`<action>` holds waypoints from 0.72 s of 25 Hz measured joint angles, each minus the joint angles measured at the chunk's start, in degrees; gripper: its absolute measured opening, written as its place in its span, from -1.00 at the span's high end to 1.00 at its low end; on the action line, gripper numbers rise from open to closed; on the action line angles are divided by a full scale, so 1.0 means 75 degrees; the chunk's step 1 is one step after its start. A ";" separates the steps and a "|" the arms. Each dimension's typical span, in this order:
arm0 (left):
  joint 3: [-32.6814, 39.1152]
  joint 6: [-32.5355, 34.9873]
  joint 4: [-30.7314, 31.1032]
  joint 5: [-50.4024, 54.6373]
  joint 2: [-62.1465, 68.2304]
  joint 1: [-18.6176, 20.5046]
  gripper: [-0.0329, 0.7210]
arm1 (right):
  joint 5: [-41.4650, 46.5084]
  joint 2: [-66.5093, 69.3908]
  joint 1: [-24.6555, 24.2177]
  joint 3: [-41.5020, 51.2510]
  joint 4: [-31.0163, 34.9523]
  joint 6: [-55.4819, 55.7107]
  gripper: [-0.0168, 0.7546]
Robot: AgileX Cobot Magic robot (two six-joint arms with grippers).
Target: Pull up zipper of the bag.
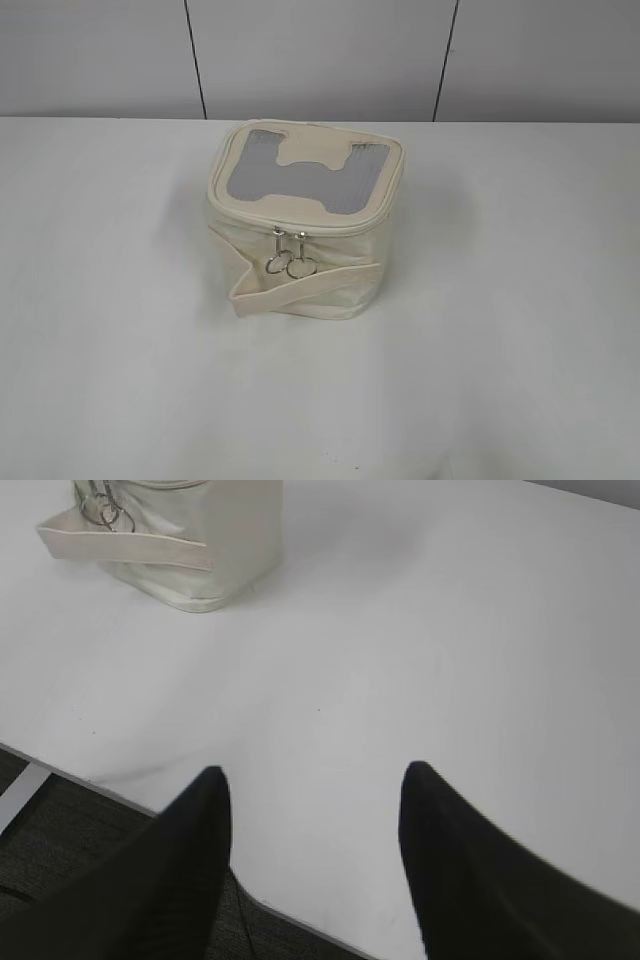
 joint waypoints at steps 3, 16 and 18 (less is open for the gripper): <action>0.0000 0.0001 0.0000 0.0000 0.0000 0.0000 0.12 | -0.0003 0.0000 0.0000 0.0000 -0.0005 0.0008 -0.13; 0.0006 0.0001 0.0007 0.0000 0.0000 0.2506 0.12 | -0.0018 0.0000 -0.1874 0.0000 -0.0007 0.0022 -0.08; 0.0006 0.0001 0.0007 0.0000 0.0000 0.2480 0.12 | -0.0018 0.0000 -0.1945 0.0000 -0.0007 0.0022 -0.08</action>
